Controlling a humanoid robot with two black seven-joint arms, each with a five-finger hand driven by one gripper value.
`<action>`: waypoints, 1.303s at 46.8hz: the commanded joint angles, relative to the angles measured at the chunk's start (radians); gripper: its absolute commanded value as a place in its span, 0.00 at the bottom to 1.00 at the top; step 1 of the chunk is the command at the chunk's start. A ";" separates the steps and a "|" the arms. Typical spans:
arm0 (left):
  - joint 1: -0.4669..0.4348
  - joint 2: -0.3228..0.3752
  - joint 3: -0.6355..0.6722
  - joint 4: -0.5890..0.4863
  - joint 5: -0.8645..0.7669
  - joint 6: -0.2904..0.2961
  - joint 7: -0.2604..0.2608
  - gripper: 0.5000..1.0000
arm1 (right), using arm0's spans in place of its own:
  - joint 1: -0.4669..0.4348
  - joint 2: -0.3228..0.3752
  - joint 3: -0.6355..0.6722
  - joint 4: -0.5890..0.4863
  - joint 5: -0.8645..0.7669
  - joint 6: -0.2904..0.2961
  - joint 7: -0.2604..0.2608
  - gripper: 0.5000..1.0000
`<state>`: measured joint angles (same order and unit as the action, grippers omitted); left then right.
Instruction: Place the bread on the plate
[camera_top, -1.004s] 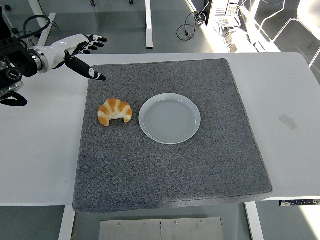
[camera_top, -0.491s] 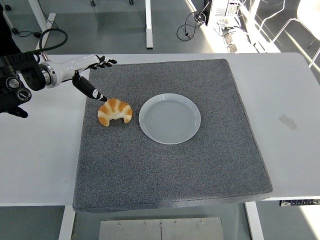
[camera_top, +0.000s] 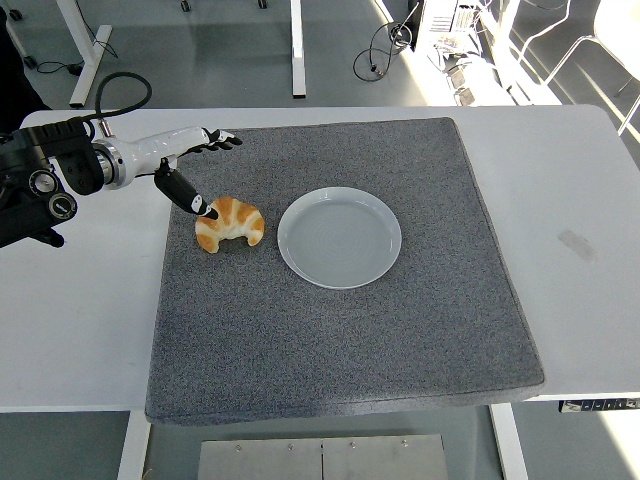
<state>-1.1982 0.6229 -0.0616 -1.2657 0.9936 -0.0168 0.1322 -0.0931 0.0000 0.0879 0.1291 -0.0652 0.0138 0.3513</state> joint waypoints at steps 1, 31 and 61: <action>0.006 -0.005 0.002 0.000 0.011 0.000 0.000 0.97 | 0.000 0.000 0.000 0.000 0.001 0.000 0.000 1.00; 0.019 -0.077 0.115 0.034 0.111 0.121 0.001 0.95 | -0.001 0.000 0.001 0.000 -0.001 0.000 0.000 1.00; 0.042 -0.146 0.144 0.097 0.151 0.178 0.000 0.82 | -0.001 0.000 0.000 0.001 0.001 0.000 0.000 1.00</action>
<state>-1.1568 0.4821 0.0819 -1.1728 1.1399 0.1601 0.1320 -0.0932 0.0000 0.0876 0.1296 -0.0655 0.0138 0.3513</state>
